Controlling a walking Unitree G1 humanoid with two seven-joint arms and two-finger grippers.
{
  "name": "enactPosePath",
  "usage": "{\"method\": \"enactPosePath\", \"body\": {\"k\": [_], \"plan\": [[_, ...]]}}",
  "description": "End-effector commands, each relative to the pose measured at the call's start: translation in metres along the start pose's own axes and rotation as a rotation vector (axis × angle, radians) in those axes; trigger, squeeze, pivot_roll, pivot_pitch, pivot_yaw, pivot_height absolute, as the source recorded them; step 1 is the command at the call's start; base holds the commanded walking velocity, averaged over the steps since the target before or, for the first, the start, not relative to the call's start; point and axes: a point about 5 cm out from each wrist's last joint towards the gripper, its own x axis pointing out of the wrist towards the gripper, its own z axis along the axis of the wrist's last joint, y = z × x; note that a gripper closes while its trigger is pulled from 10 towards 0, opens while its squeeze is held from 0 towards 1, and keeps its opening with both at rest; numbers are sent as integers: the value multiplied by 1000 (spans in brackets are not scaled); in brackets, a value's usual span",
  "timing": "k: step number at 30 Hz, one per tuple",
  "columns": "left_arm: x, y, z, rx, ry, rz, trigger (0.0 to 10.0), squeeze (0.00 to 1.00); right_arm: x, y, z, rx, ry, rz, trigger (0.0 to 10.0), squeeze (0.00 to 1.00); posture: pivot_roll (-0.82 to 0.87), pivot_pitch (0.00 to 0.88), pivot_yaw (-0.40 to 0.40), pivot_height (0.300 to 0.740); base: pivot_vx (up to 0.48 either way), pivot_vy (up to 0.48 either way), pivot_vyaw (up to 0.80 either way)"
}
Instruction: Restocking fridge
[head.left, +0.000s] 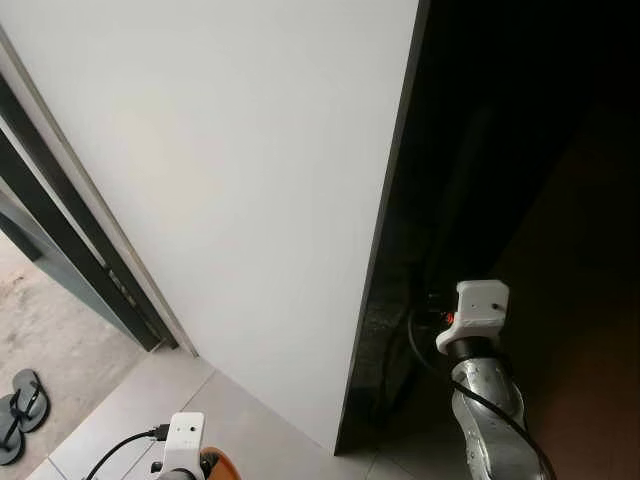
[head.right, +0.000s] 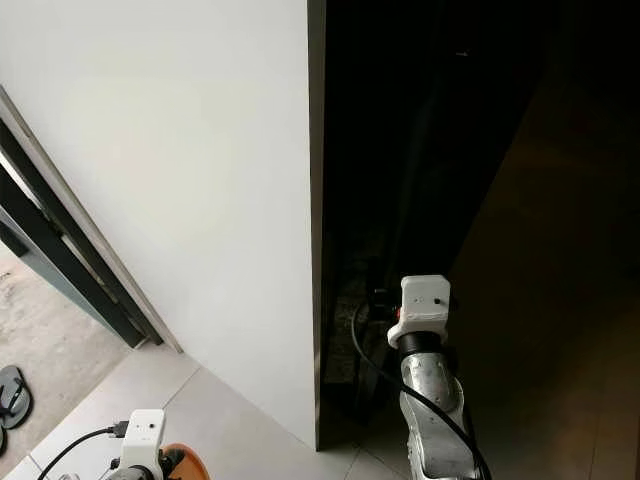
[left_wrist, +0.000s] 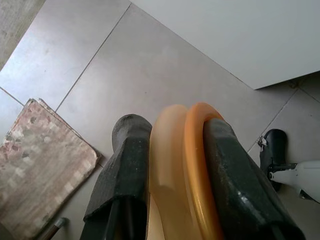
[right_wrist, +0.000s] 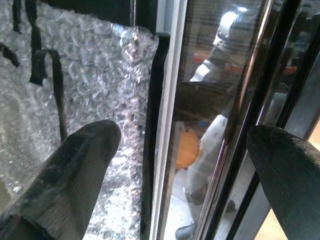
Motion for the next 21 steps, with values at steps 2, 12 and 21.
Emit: {"method": "enactPosePath", "body": {"k": [2, 12, 21], "plan": [[-5, 0, -23, 1, 62, -2, 10000, 0, 3, 0, 2, 15, -3, -50, 10000, 0, -70, 44, 6, 740, 0, 0, 0], [-9, 5, -36, 2, 75, 0, 10000, 0, -1, -11, 8, -27, -44, -191, 10000, 0, -73, 44, 5, 740, 0, 0, 0], [-9, 9, -33, 7, 69, 1, 10000, 0, -4, -29, 4, -20, -30, -309, 10000, 0, -73, 44, 4, 740, 0, 0, 0]]}}
